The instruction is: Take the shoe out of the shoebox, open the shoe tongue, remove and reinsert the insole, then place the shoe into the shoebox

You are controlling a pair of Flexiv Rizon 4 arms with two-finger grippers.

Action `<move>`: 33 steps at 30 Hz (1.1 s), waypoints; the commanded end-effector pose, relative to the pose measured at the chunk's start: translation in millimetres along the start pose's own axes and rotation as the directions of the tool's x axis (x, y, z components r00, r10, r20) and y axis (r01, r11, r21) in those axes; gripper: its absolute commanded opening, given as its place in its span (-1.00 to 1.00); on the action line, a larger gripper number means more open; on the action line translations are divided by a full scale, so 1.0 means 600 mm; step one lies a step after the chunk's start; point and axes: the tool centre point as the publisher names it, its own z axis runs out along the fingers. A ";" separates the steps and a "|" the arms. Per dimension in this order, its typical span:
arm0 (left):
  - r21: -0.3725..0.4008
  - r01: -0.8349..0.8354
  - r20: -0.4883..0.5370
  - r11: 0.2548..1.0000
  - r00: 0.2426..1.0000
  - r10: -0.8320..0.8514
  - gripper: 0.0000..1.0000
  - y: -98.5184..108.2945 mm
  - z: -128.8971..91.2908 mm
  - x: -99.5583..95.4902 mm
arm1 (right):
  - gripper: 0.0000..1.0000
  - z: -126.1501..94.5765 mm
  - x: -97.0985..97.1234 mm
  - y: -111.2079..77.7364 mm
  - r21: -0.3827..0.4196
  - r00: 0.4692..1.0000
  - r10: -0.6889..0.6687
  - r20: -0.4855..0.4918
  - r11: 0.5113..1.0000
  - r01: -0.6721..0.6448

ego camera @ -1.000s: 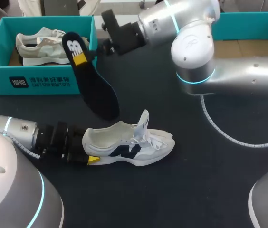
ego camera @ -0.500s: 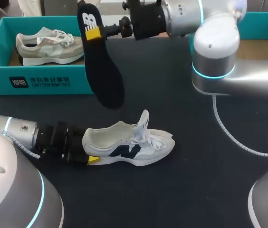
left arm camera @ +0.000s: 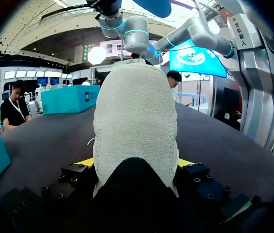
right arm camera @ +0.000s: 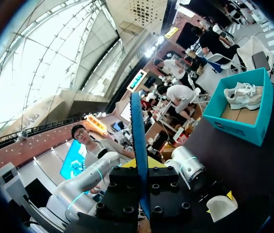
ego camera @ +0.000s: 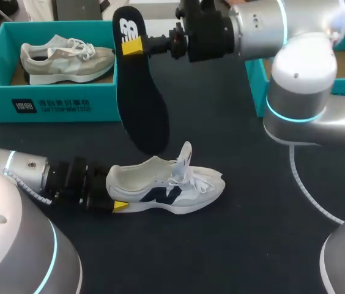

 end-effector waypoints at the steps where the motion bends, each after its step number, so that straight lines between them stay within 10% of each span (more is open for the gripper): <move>1: 0.000 0.000 0.003 1.000 1.000 0.000 -1.00 0.003 0.001 0.002 | -1.00 -0.022 0.033 -0.032 -0.075 0.998 0.013 0.058 0.997 -0.009; 33: 0.000 0.000 0.003 1.000 1.000 0.000 -1.00 0.003 0.001 0.002 | -1.00 -0.070 0.081 -0.043 -0.133 0.988 0.032 0.152 0.991 -0.011</move>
